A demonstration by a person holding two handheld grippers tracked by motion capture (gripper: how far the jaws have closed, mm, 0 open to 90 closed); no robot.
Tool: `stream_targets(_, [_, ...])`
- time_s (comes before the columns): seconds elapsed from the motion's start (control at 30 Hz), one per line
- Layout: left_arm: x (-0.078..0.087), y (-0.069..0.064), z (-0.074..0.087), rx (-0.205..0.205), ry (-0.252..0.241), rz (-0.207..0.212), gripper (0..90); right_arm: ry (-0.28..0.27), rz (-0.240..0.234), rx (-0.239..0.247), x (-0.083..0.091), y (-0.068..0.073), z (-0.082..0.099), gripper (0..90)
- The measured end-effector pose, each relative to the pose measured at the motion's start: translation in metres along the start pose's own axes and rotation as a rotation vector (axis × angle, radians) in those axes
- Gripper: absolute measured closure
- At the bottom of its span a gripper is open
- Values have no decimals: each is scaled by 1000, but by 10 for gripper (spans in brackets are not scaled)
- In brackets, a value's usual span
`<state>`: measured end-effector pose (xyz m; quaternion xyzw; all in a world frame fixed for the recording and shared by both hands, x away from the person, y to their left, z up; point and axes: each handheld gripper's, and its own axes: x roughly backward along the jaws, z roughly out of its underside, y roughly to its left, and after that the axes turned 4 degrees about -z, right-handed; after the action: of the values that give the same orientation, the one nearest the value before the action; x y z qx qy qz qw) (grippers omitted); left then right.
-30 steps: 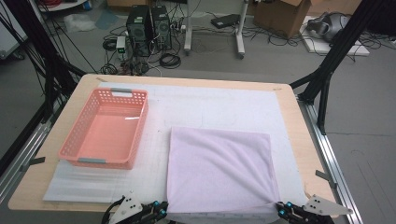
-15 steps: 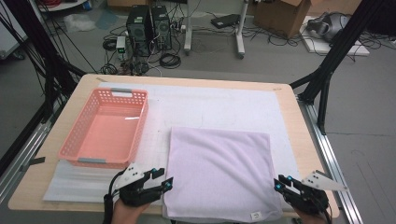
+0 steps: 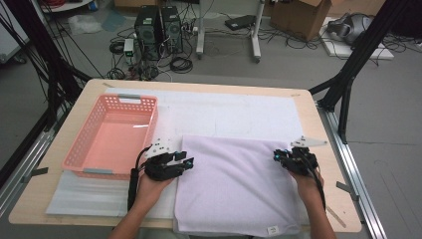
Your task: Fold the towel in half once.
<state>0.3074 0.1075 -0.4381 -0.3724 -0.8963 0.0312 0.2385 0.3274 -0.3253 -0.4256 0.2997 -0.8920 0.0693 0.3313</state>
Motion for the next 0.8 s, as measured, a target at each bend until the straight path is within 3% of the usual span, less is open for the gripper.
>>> stream_targets(0.17, [-10,6,-4,15,-1,-20,562,64,37,4,-34,-14,-15,816])
stream_targets(0.23, [-14,8,-2,14,26,-36,558,84,74,-9,-41,-21,-15,850])
stream_targets(0.27, [-15,9,-2,20,31,-41,553,68,99,-18,-41,-23,-15,874])
stream_targets(0.33, [-17,11,-1,33,31,-55,548,77,196,-9,-42,-28,-14,893])
stream_targets(0.4, [-19,13,-1,45,35,-63,539,73,265,-36,-40,-34,-13,893])
stream_targets(0.43, [-20,14,0,55,44,-72,537,71,272,-39,-40,-35,-13,893])
stream_targets(0.5, [-22,15,0,54,57,-77,528,59,266,-73,-37,-38,-12,890])
stream_targets(0.57, [-23,16,0,64,56,-89,517,20,242,-94,-29,-38,-13,822])
stream_targets(0.67, [-23,16,0,76,55,-110,493,-35,192,-96,-14,-35,-12,744])
stream_targets(0.8, [-24,13,0,71,59,-134,463,-40,119,-100,1,-30,-1,627])
